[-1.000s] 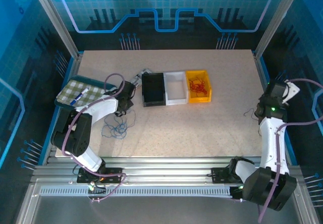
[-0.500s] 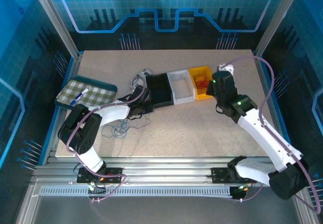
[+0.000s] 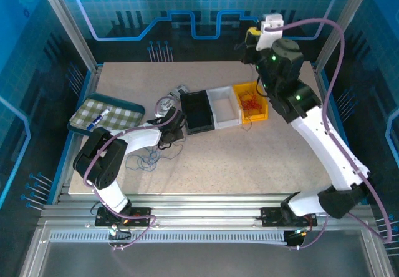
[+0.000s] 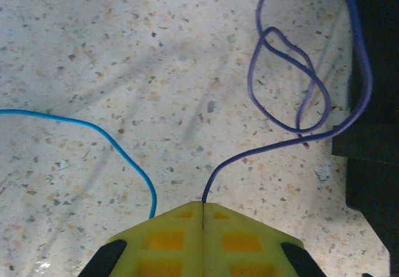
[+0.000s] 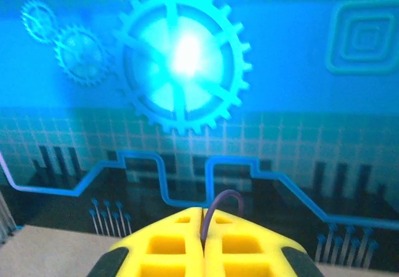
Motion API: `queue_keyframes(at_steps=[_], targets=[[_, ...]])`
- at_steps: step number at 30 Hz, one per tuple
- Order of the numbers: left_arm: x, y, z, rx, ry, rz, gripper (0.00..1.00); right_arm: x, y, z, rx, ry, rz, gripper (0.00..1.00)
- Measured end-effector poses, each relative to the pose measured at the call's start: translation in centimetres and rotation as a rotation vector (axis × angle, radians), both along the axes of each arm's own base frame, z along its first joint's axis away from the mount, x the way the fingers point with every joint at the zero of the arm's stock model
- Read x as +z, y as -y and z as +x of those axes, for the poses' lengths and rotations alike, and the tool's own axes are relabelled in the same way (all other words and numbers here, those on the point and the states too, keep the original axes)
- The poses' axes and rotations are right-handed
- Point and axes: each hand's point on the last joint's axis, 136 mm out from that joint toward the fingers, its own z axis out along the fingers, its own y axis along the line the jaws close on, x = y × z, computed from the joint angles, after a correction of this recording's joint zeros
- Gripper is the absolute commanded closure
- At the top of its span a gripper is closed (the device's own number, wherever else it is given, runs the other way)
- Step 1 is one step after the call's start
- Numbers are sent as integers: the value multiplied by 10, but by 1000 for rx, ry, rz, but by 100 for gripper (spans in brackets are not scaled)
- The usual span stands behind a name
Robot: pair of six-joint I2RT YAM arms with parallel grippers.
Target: Untangle the cables
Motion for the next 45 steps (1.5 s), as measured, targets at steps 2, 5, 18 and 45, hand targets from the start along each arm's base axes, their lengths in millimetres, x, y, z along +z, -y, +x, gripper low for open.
queue_keyframes(at_steps=[2,5,18,45], targets=[[-1,-2,-1,7,-4,8,100,7,-11,12,32,18,-6,96],[-1,-4,-2,16,-8,14,100,8,-29,31,74,25,-27,96],[-2,-9,-5,37,-16,34,100,2,-35,68,86,16,-51,96],[-2,-10,-5,37,-17,35,100,-268,-64,61,282,-693,5,99]])
